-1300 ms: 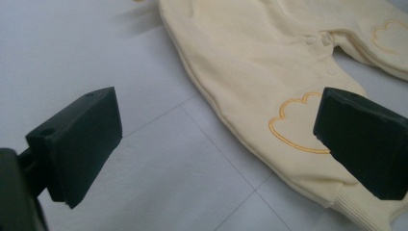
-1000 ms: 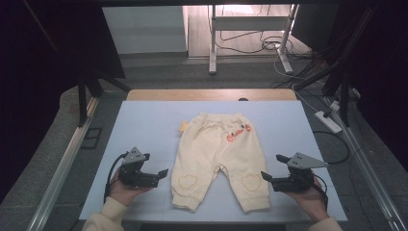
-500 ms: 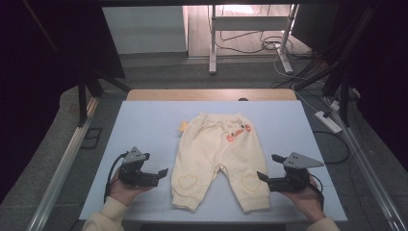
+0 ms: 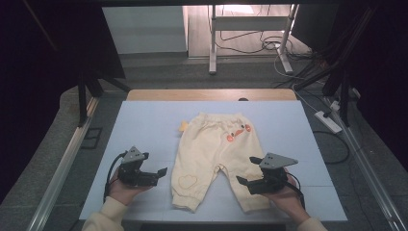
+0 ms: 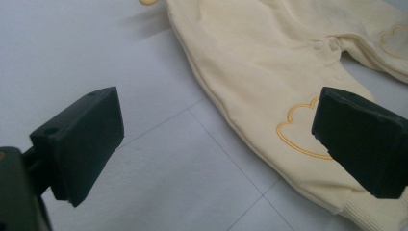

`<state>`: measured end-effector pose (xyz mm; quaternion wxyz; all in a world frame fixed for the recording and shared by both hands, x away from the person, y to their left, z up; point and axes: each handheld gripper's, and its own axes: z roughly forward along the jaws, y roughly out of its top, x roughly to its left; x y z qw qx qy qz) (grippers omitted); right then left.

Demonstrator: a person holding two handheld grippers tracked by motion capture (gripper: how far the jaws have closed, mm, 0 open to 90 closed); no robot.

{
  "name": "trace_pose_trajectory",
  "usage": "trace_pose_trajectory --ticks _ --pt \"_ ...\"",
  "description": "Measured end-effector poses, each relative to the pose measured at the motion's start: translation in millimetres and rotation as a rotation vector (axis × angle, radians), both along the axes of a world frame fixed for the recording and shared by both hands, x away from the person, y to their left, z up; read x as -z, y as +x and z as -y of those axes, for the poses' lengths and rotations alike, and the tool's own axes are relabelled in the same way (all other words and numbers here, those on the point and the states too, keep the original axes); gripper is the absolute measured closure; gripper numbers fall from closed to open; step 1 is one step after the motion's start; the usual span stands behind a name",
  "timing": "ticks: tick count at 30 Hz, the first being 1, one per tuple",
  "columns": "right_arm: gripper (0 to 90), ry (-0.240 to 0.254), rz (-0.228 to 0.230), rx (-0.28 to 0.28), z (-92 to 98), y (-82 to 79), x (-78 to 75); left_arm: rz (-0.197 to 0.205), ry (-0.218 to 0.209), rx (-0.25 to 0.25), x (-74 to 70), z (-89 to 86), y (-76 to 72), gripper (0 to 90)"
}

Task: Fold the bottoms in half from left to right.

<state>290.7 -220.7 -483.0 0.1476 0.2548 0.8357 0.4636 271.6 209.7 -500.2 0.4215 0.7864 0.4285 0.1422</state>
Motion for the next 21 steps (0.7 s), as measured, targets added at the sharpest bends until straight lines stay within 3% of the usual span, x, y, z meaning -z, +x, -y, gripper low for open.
trace_pose_trajectory --ticks 21 --pt "16.0 -0.007 -0.007 -0.062 -36.9 -0.2 6.4 -0.002 -0.002 -0.021 1.2 -0.5 1.4 4.3"
